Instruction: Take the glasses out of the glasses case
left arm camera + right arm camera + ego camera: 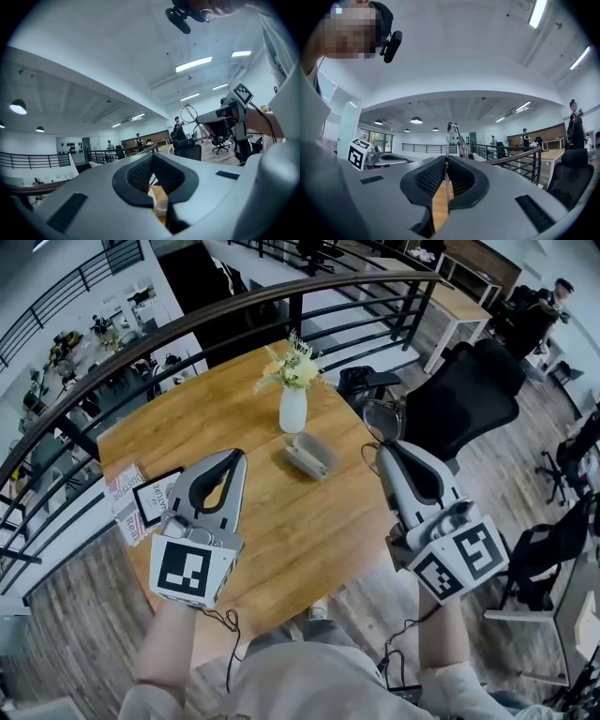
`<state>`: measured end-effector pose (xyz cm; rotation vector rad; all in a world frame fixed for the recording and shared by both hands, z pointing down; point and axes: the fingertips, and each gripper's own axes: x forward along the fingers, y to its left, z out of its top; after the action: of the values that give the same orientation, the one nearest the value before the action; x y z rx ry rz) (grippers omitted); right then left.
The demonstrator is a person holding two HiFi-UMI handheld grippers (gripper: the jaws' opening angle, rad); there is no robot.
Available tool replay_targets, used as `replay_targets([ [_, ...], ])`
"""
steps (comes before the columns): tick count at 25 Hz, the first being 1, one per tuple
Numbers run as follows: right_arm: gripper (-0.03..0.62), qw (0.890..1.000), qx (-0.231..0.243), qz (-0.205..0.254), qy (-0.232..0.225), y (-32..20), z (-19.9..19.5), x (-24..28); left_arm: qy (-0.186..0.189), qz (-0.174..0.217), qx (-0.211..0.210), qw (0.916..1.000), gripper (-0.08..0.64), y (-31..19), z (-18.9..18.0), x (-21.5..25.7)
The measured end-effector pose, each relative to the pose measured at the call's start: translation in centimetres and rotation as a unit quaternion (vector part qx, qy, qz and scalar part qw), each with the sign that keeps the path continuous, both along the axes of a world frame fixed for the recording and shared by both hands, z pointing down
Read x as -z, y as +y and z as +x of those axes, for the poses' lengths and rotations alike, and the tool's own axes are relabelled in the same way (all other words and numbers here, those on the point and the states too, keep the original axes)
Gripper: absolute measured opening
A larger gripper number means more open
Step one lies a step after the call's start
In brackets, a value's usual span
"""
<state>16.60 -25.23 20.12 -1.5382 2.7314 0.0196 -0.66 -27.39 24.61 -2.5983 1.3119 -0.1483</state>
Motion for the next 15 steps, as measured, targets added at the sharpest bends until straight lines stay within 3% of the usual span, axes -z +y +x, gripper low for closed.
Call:
replay_targets([
  [5,0.043,1.0,-0.003,0.009,-0.017,2.4,0.0,0.3,-0.016,0.012,0.02,0.9996,0.015,2.5,-0.6,0.6],
  [15,0.044,1.0,-0.002,-0.001,0.01,5.9,-1.1,-3.3,-0.019,-0.027,0.041,0.9986,0.015,6.2,-1.4,-2.3],
])
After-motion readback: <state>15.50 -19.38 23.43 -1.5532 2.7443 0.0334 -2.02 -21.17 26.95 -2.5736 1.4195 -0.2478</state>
